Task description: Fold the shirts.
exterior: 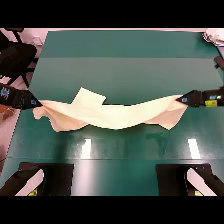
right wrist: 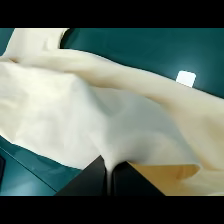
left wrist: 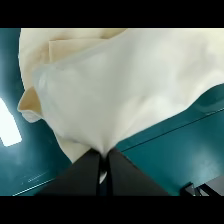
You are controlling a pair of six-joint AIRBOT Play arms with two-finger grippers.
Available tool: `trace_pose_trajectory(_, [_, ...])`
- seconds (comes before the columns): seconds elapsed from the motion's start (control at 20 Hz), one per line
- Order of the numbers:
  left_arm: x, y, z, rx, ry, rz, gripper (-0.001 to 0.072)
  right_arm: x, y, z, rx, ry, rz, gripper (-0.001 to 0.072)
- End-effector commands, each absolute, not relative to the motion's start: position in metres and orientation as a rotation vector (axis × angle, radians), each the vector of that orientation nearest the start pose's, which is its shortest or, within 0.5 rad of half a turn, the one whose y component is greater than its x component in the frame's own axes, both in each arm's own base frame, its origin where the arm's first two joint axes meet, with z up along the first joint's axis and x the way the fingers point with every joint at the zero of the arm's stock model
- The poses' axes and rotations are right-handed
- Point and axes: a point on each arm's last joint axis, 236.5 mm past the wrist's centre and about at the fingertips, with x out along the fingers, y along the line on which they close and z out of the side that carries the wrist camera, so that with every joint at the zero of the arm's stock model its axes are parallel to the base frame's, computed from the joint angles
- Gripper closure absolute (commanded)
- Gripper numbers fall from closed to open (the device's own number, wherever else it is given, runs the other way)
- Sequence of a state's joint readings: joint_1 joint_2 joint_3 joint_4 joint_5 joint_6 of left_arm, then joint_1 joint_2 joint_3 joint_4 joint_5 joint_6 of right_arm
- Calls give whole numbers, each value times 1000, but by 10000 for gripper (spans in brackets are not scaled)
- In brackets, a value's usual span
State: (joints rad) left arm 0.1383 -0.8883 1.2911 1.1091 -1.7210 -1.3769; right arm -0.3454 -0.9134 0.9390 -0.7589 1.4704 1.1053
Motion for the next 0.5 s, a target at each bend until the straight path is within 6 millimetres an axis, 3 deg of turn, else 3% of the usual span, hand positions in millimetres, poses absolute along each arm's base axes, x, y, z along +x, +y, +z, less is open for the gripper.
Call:
trace_pose_trajectory(0.0, [245,-73,161,-186,1253,-439,686,272,80,86,465,1104,553,688])
trace_pose_trajectory(0.2, [252,-81,181,-183,1151,-466,688,281,81,115,408,988,565,689])
trace_pose_trajectory(0.25, [257,-79,232,-91,924,-453,689,288,77,166,280,809,545,689])
trace_pose_trajectory(0.35, [249,-74,300,55,653,-416,690,289,72,232,165,587,485,689])
trace_pose_trajectory(0.45, [227,-67,370,178,390,-349,688,274,71,304,39,336,422,689])
